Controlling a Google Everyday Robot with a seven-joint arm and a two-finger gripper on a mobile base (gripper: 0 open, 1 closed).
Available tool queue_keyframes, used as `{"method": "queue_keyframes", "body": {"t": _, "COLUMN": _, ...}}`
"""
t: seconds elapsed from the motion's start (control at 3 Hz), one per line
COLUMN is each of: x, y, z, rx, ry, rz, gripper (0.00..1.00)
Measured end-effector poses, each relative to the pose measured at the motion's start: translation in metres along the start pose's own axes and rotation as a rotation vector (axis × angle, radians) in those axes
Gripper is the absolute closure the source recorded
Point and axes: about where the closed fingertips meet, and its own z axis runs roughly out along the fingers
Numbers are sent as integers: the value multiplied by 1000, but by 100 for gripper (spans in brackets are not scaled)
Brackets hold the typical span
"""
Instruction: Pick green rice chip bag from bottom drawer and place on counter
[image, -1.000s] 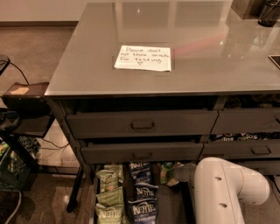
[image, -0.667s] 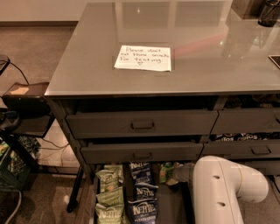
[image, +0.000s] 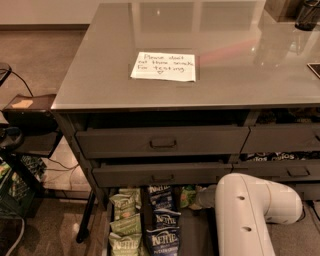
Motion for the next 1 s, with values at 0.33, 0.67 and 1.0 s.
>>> {"method": "queue_keyframes", "body": {"t": 0.33, "x": -6, "y": 8, "z": -8, "rx": -21, "ry": 6, "rz": 12, "gripper": 100}}
{"method": "queue_keyframes", "body": {"t": 0.67, "x": -11, "y": 16, "z": -25, "rx": -37, "ry": -15, "rz": 21, "gripper": 100}}
{"method": "queue_keyframes", "body": {"t": 1.0, "x": -12, "y": 19, "z": -49, "rx": -41, "ry": -43, "rz": 33, "gripper": 100}}
